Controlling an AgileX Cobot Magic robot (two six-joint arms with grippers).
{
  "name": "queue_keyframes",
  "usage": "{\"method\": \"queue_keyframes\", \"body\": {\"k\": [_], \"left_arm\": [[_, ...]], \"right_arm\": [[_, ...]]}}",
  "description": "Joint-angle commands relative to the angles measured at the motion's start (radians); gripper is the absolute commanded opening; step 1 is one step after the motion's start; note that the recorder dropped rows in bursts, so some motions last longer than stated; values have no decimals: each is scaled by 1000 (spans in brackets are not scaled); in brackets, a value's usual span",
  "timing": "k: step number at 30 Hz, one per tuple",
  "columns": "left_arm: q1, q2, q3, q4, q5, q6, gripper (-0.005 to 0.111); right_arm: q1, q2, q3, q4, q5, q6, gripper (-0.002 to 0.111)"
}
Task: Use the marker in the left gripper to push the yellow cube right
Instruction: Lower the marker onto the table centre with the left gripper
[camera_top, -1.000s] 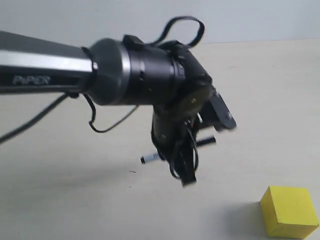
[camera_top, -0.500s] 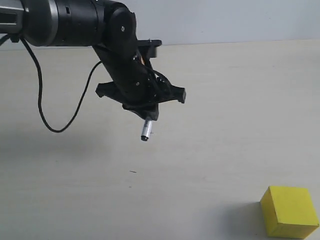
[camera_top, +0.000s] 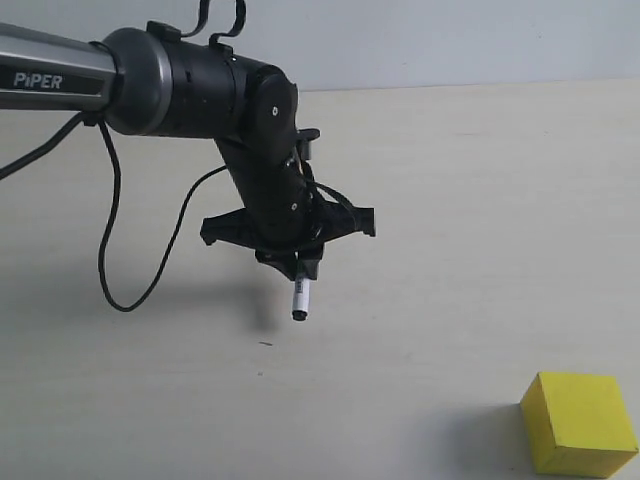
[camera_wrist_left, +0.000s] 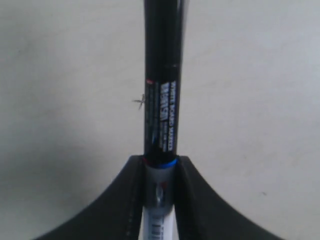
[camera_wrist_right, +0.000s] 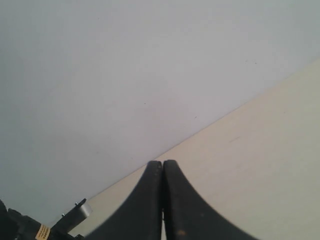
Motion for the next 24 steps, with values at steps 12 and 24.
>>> {"method": "queue_keyframes", "body": {"k": [12,24], "left_arm": [[2,41,-3,5,-30,-8,2],[2,41,-3,5,-34,-6,44]], "right_arm": [[-4,-6,4,-5,-3,-9,0],[-4,-6,4,-3,-3,-9,0]]}}
